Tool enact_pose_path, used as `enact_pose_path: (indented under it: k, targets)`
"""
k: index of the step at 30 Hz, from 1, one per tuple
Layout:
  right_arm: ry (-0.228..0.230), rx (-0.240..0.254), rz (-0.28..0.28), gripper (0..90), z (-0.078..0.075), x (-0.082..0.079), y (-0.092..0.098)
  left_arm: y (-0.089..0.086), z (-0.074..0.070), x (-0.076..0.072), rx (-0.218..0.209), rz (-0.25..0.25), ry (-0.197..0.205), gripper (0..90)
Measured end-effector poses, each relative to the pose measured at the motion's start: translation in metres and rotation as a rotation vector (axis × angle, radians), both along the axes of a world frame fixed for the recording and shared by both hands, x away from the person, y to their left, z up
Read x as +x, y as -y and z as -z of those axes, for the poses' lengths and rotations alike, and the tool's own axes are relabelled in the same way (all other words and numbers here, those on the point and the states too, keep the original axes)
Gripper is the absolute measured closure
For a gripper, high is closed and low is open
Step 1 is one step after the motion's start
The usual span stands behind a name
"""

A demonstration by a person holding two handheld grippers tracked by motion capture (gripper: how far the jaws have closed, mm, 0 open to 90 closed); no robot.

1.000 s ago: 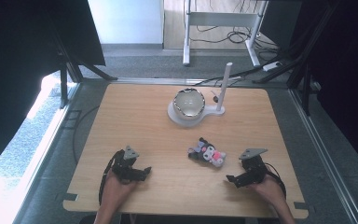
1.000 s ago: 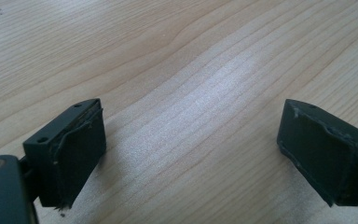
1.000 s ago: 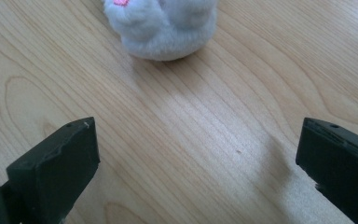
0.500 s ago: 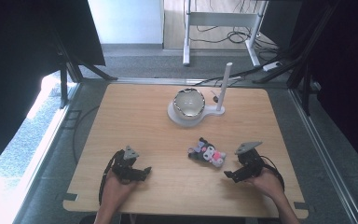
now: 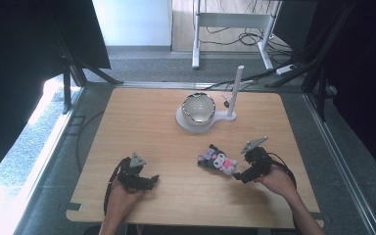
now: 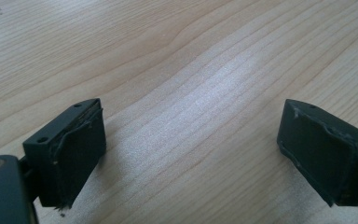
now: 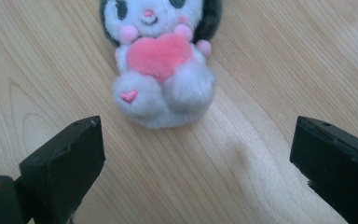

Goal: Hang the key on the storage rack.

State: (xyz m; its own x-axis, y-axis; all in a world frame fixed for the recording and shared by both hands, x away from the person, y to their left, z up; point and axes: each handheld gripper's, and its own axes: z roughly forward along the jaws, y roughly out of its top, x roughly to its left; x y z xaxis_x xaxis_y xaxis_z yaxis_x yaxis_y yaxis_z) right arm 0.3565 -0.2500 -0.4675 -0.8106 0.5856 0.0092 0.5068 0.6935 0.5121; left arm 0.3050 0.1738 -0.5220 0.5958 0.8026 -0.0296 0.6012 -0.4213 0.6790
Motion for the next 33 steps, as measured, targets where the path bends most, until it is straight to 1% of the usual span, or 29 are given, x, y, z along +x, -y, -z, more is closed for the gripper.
enact_pose_path:
  k: [3, 5, 6, 9, 15, 17, 18, 20, 21, 22, 23, 25, 26, 30, 31, 33]
  targets:
    - [-0.01, -0.004, -0.014, 3.9, -0.002, 0.002, -0.003, 0.0, 0.0, 0.0, 0.0, 0.0, -0.001, 7.8]
    - [-0.017, -0.027, -0.023, 4.7, -0.004, 0.005, -0.009, 0.0, 0.0, 0.0, 0.0, 0.0, 0.0, 7.8]
    - [-0.017, -0.027, -0.023, 4.7, -0.004, 0.005, -0.009, 0.0, 0.0, 0.0, -0.001, 0.0, 0.0, 7.8]
    - [-0.029, -0.056, -0.034, 4.6, -0.007, 0.01, -0.015, 0.0, 0.0, 0.0, 0.0, 0.0, 0.0, 7.8]
    - [-0.048, -0.072, -0.05, 4.0, -0.012, 0.018, -0.024, 0.0, 0.0, 0.0, 0.0, 0.0, -0.001, 7.8]
    - [-0.061, -0.093, -0.061, 3.9, -0.014, 0.023, -0.032, 0.0, 0.0, 0.0, 0.0, 0.0, -0.001, 7.8]
    - [-0.061, -0.093, -0.061, 3.9, -0.014, 0.023, -0.032, 0.0, 0.0, 0.0, 0.0, 0.0, -0.001, 7.8]
    - [-0.073, -0.112, -0.068, 4.0, -0.015, 0.027, -0.037, 0.0, 0.0, 0.0, 0.0, 0.001, -0.001, 7.8]
    - [-0.074, -0.133, -0.084, 4.7, -0.015, 0.03, -0.044, 0.0, 0.0, 0.0, 0.0, 0.001, -0.001, 7.8]
    - [-0.074, -0.133, -0.084, 4.7, -0.015, 0.03, -0.044, 0.0, 0.0, 0.0, 0.0, 0.001, -0.002, 7.8]
    - [-0.077, -0.161, -0.092, 6.1, -0.015, 0.033, -0.049, 0.0, 0.0, 0.0, 0.001, 0.0, -0.002, 7.8]
    - [-0.08, -0.186, -0.102, 10.0, -0.014, 0.037, -0.054, 0.0, 0.0, 0.0, 0.001, 0.001, -0.001, 7.8]
    - [-0.087, -0.194, -0.108, 12.9, -0.013, 0.039, -0.056, 0.0, 0.0, 0.0, 0.001, 0.001, -0.001, 7.8]
    - [-0.125, -0.226, -0.122, 14.6, -0.007, 0.047, -0.062, 0.0, 0.0, 0.0, 0.001, 0.001, -0.001, 7.8]
    - [-0.125, -0.226, -0.122, 14.6, -0.007, 0.047, -0.062, 0.0, 0.0, 0.0, 0.001, 0.001, -0.001, 7.8]
    - [-0.141, -0.23, -0.13, 17.0, -0.004, 0.05, -0.064, 0.0, 0.0, 0.0, 0.0, 0.001, -0.001, 7.8]
